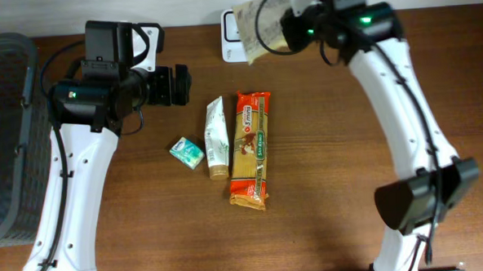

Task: Scan the item barcode
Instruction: 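Hold the snack bag over the barcode scanner with the right gripper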

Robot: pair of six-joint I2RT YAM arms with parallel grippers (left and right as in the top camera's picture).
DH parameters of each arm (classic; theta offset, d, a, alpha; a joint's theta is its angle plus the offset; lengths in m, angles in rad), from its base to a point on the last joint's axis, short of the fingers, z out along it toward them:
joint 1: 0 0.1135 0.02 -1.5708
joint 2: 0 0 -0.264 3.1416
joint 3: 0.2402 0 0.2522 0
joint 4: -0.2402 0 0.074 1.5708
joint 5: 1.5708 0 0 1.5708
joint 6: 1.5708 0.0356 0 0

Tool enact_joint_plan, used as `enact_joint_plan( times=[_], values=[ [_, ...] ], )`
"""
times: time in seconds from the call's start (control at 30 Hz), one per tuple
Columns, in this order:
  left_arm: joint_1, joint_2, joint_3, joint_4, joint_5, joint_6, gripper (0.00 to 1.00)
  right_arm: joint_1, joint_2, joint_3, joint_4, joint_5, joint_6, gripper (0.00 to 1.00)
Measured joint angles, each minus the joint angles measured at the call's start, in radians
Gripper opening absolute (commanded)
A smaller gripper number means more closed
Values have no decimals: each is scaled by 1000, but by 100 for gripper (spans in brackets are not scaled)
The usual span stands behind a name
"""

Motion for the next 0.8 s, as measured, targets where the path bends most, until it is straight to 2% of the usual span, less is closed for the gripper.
enact_joint_plan(
  times=[0.03, 0.07, 0.1, 0.17, 0.2, 0.27, 0.37, 0.43, 0.8],
  values=[
    [0, 0, 0, 3, 0, 0, 99, 13, 13, 0, 51, 53, -48, 4],
    [0, 0, 0, 4, 0, 0, 99, 36, 23, 0, 145, 158, -171, 4],
    [0, 0, 0, 3, 0, 0, 99, 45, 23, 5, 163, 208, -243, 4],
    [0, 0, 0, 2, 0, 0, 99, 85, 64, 13, 291, 379, -525, 4],
    [0, 0, 0, 0, 0, 0, 99, 97, 80, 14, 330, 415, -582, 4],
    [0, 0, 0, 1, 0, 0, 99, 156, 178, 15, 463, 538, -814, 4],
    [0, 0, 0, 1, 0, 0, 99, 188, 296, 15, 676, 616, -1010, 4],
    [0, 0, 0, 2, 0, 0, 99, 194, 370, 15, 745, 645, -1110, 4],
    [0, 0, 0, 2, 0, 0, 99, 222, 397, -21, 755, 726, -1160, 4]
  ],
)
